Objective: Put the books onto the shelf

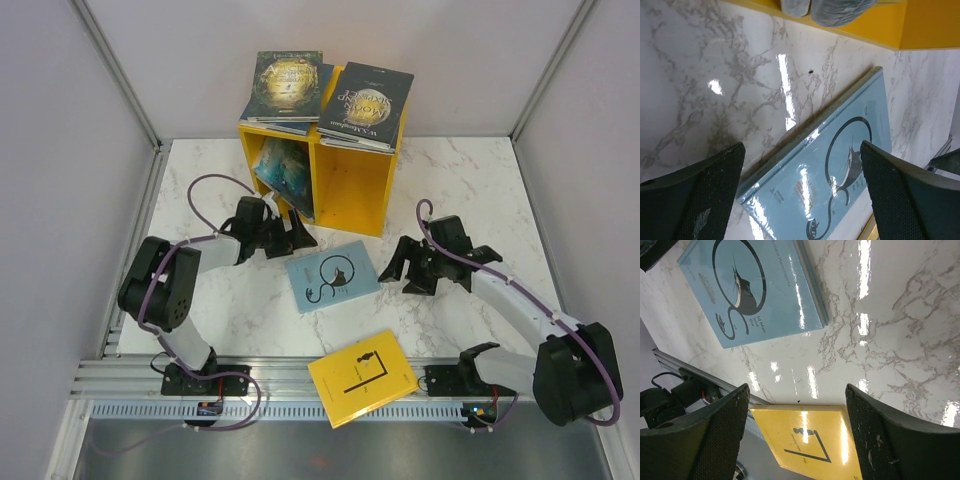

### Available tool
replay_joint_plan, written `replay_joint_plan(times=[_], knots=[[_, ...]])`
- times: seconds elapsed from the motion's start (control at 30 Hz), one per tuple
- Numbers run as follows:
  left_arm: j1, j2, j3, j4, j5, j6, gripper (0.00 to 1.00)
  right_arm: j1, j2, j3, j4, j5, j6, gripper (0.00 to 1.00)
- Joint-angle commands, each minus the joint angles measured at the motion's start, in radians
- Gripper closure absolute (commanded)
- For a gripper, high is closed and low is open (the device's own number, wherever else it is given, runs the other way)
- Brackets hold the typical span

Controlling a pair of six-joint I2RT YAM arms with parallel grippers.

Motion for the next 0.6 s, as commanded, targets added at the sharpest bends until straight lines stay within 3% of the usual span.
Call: replay_joint_plan(times=[0.0, 0.17, 0.27, 0.4, 0.57], knots=[[-0.034, 0.066, 0.024, 0.019, -0.007, -0.004, 0.01, -0.003, -0.035, 0.037, -0.060, 0.057, -0.027, 0.19], [-0.068, 0.036, 0.004, -0.116, 0.086, 0.019, 0.11, -0.005, -0.009, 0.015, -0.065, 0.074, -0.022, 0.20], [-0.114, -0.047, -0.079, -0.235, 0.083, 0.027, 0.12, -0.005, 0.032, -0.030, -0.036, 0.068, -0.015, 0.20], [-0.142, -0.191, -0.232, -0.318, 0.122, -0.010, 0.12, -0.005, 0.071, -0.129, 0.100, 0.020, 0.063, 0.22], [-0.150, -0.360, -0.272, -0.343, 0.228, -0.056, 0.11, -0.006, 0.109, -0.257, 0.290, -0.036, 0.153, 0.24]])
